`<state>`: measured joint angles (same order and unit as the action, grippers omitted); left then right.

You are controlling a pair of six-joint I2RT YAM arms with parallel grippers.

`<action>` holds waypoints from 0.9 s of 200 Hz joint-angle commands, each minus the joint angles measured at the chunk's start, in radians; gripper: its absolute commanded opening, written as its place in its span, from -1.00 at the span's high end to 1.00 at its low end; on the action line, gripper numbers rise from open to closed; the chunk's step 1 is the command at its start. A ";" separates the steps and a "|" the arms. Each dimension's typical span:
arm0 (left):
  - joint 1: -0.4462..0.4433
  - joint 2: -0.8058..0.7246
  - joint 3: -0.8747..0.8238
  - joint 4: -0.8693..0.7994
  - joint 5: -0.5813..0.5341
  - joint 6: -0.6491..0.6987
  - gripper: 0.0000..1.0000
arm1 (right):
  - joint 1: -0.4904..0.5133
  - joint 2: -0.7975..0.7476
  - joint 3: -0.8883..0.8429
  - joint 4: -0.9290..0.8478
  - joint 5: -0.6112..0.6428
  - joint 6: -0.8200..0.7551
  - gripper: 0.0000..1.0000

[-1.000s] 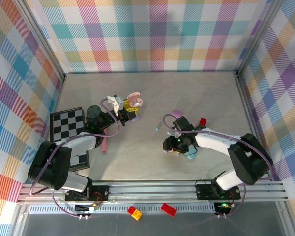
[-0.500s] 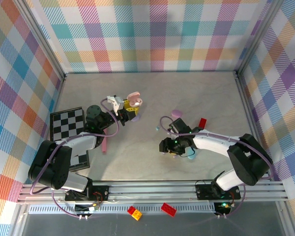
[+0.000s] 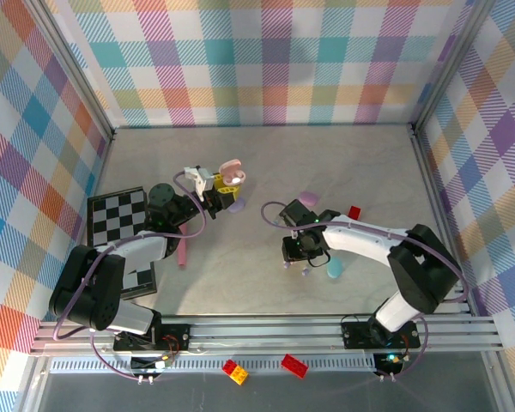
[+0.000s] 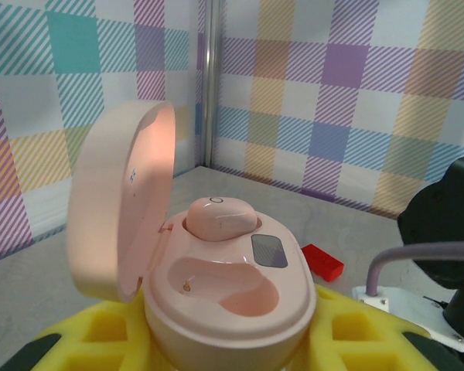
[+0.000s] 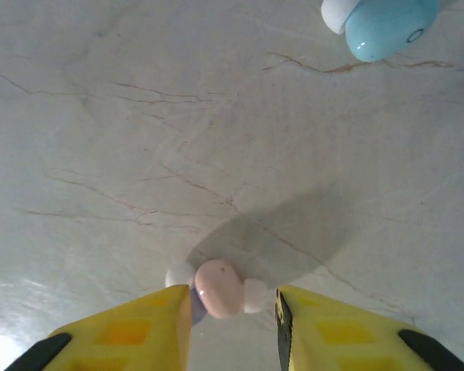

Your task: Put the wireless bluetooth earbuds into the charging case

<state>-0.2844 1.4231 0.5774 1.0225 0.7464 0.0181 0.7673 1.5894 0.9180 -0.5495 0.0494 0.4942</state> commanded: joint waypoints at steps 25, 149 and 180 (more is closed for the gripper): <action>0.020 -0.025 -0.010 0.037 0.009 -0.004 0.33 | 0.006 0.062 0.051 -0.031 -0.002 -0.069 0.38; 0.022 -0.023 -0.007 0.027 0.010 0.000 0.33 | 0.006 0.053 0.048 -0.053 -0.055 -0.132 0.32; 0.022 -0.027 -0.007 0.025 0.008 0.000 0.33 | 0.006 0.055 0.044 -0.074 -0.062 -0.154 0.33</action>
<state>-0.2825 1.4223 0.5766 1.0225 0.7464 0.0185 0.7673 1.6634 0.9493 -0.5804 0.0093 0.3786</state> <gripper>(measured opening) 0.338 0.338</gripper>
